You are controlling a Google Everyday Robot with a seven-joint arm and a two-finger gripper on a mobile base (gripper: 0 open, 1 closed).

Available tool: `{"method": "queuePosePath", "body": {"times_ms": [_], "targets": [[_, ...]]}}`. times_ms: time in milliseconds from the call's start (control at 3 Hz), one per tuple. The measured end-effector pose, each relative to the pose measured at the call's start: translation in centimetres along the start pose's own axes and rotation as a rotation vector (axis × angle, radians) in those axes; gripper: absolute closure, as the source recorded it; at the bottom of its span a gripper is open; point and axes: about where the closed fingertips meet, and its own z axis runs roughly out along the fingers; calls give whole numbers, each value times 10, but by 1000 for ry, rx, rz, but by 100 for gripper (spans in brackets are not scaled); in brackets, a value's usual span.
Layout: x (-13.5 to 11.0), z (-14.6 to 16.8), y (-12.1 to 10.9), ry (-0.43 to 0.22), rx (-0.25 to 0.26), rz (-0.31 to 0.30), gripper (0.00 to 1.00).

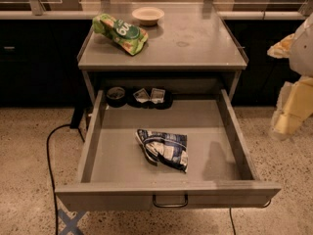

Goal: Pick blue chip bag from top drawer and place on counter

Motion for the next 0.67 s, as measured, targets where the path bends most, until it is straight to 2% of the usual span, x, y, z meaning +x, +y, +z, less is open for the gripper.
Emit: {"method": "queuePosePath", "body": {"times_ms": [333, 667], "targets": [[-16, 44, 17, -94, -62, -52, 0], [-56, 104, 41, -254, -150, -96, 0]]}}
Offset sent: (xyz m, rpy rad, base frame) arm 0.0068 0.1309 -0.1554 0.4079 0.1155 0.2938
